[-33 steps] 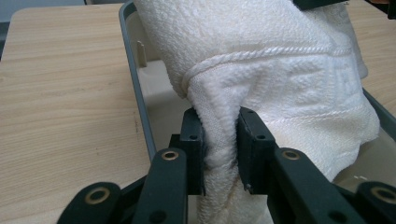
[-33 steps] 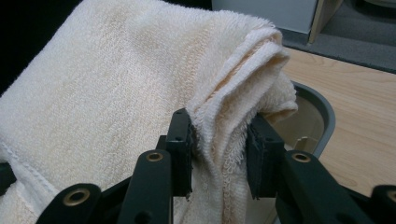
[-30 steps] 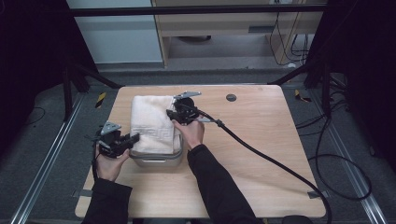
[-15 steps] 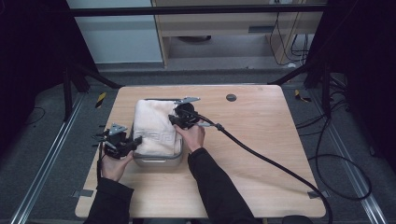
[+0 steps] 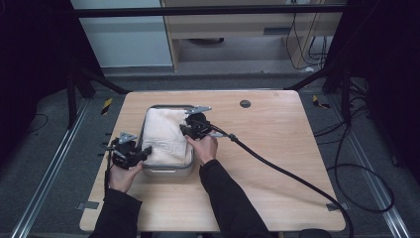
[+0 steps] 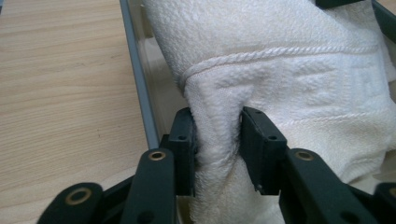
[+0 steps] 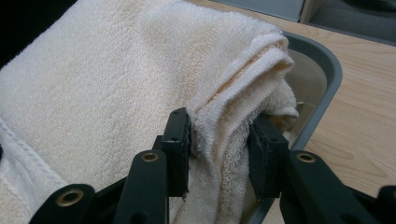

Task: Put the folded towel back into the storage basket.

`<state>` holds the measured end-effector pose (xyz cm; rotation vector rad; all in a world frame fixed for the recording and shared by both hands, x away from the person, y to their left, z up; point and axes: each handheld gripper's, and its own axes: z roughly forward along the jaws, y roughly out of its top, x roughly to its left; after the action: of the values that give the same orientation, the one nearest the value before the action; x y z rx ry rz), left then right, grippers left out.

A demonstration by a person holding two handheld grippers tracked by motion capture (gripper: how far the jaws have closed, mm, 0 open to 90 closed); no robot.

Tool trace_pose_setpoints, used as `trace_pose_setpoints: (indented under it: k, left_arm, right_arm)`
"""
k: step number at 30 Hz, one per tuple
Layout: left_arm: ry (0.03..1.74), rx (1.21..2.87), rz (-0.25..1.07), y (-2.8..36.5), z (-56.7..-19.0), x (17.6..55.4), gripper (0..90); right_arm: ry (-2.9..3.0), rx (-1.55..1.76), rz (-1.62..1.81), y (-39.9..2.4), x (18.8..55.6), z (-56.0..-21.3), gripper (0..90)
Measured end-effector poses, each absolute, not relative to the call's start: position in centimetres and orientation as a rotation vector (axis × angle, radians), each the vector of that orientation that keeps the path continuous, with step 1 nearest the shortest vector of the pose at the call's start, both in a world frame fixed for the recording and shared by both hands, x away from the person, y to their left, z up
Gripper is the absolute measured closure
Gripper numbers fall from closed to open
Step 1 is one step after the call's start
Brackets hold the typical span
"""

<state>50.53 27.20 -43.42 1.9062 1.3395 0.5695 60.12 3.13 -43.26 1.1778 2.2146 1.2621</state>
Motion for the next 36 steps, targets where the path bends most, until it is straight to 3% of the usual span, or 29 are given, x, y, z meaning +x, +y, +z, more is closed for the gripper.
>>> trace_pose_setpoints:
  k: [10, 20, 30, 36]
  left_arm:
    - [1.31, 1.877, 0.604, 27.2, -43.1, 50.4, 55.3]
    - [1.22, 1.752, 0.669, 27.7, -40.7, 48.9, 55.3]
    - [1.154, 1.726, 0.689, 26.8, -40.2, 47.7, 45.8]
    - [1.144, 1.714, 0.689, 26.9, -40.4, 47.3, 38.2]
  right_arm:
    - [2.218, 1.107, 1.216, 3.0, 60.1, -43.6, 55.7]
    - [2.128, 1.052, 1.312, 0.9, 59.2, -41.2, 48.2]
    - [2.085, 1.044, 1.388, -5.2, 56.7, -38.9, 25.9]
    - [2.077, 1.063, 1.386, -9.5, 54.8, -39.1, 21.2]
